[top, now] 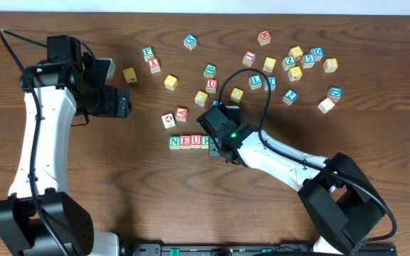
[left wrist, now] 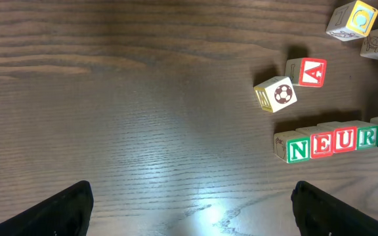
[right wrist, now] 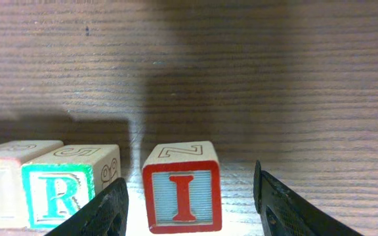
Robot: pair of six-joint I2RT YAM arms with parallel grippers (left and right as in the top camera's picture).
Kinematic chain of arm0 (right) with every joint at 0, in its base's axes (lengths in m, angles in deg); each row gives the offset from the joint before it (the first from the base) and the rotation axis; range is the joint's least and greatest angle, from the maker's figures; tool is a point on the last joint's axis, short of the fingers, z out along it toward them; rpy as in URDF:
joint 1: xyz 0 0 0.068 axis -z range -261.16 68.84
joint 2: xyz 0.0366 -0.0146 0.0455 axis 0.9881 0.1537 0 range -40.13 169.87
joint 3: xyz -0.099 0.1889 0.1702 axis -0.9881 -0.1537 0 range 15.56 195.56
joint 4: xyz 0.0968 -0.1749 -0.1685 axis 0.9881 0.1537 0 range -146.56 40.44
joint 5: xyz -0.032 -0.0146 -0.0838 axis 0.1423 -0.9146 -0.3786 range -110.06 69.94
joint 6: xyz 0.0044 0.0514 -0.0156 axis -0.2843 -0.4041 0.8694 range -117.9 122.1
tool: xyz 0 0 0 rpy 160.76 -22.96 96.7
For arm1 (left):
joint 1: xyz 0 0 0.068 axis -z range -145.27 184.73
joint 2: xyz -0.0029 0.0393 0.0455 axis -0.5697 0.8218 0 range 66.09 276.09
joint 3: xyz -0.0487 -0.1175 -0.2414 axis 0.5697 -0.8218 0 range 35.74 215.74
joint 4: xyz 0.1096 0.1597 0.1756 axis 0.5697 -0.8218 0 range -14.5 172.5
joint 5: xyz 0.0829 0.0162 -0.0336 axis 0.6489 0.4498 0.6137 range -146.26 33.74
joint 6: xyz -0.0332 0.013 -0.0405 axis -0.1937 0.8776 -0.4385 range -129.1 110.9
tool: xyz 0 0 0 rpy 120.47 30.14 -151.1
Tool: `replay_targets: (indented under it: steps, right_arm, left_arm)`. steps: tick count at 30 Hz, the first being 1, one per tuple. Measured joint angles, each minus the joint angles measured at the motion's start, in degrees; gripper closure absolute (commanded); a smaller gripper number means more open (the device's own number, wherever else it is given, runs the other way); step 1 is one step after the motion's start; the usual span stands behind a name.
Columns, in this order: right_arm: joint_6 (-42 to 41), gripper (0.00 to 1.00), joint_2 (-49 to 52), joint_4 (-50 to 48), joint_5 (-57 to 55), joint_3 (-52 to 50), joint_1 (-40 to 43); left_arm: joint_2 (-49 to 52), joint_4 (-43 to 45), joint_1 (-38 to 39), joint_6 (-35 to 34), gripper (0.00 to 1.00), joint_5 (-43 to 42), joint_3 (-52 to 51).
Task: Spell out NEURIPS
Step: 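Open the right gripper and lift away from the I block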
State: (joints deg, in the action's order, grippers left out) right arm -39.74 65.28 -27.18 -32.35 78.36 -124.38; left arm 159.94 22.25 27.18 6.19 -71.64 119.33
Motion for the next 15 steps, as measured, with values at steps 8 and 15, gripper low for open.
replay_targets:
  steps: [8, 15]
  right_arm:
    - [0.0, 0.41, -0.9, 1.2, -3.1, 0.0, 0.0]
    - [0.4, 0.34, -9.2, 1.5, -6.7, -0.1, 0.0]
  left_arm:
    - [0.0, 0.0, 0.0, 0.0, 0.05, 0.0, 0.0]
    - [0.0, 0.0, 0.0, 0.0, 0.05, 0.0, 0.0]
